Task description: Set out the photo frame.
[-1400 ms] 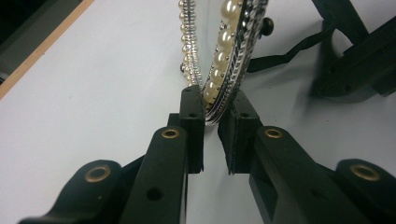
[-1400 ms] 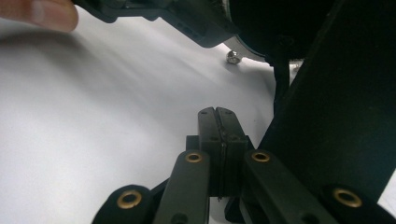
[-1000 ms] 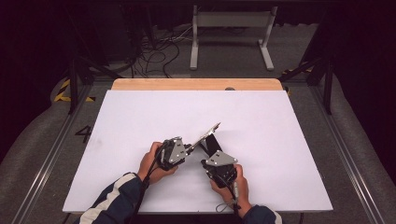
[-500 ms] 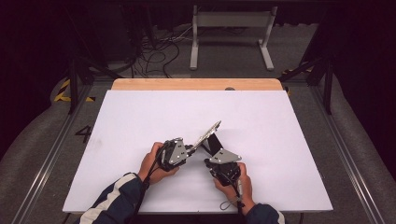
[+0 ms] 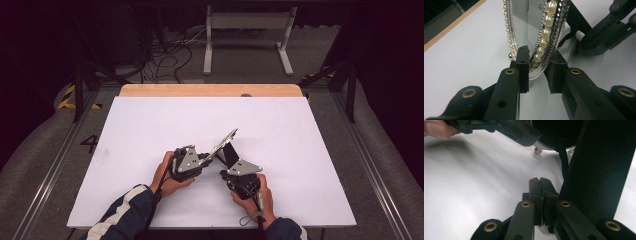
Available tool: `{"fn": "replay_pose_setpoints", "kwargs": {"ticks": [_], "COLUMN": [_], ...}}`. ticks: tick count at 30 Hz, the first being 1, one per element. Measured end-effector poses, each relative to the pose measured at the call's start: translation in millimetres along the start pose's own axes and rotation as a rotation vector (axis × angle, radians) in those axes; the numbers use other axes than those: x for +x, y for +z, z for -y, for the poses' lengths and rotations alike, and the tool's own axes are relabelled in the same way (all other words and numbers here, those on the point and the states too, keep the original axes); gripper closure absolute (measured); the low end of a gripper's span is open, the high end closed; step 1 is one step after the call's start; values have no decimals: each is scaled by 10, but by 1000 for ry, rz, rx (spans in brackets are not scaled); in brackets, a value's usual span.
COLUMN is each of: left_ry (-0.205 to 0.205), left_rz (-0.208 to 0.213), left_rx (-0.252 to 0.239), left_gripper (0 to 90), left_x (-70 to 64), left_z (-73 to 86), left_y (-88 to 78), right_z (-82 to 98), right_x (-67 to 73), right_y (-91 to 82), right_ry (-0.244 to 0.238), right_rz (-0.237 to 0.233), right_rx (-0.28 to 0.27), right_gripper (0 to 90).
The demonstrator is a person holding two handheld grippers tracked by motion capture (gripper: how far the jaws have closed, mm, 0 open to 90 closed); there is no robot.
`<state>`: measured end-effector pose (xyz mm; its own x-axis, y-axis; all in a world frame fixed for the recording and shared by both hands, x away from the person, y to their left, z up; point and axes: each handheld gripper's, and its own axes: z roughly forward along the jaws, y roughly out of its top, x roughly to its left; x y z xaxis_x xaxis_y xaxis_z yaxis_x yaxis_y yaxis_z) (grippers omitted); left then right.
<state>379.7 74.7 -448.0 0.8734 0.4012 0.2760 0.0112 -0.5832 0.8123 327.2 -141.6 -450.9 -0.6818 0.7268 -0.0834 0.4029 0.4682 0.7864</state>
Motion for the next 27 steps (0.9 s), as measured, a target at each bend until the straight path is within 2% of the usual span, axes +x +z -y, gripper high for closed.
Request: {"fn": "replay_pose_setpoints", "kwargs": {"ticks": [2,4,9,11,12,15,22,26,27], "left_ry": [21,41,62,77,97,109,111,92,87], "left_rz": [-8,-13,-14,-17,-17,-25,-41,-36,-37], "left_rx": [9,17,21,26,31,37,60,62,61], "left_gripper": [756,762,767,769,767,767,762,757,755], "left_x": [-15,-31,-55,-76,-100,-125,-217,-248,-253], "left_z": [-8,-19,-32,-43,-56,-68,-114,-126,-126], "left_y": [-1,-6,-18,-32,-40,-53,-66,-77,-77], "right_z": [2,6,17,16,15,19,29,52,61], "right_x": [-4,-22,-82,-85,-92,-104,-141,-187,-205], "right_y": [-1,-5,-14,-17,-27,-33,-54,-80,-84], "right_ry": [4,28,70,69,63,64,56,51,57], "right_rz": [2,-4,-24,-21,-12,-12,3,14,1], "right_rx": [3,4,1,2,5,5,13,14,11], "right_gripper": [900,900,900,900,900,900,900,900,900]}}
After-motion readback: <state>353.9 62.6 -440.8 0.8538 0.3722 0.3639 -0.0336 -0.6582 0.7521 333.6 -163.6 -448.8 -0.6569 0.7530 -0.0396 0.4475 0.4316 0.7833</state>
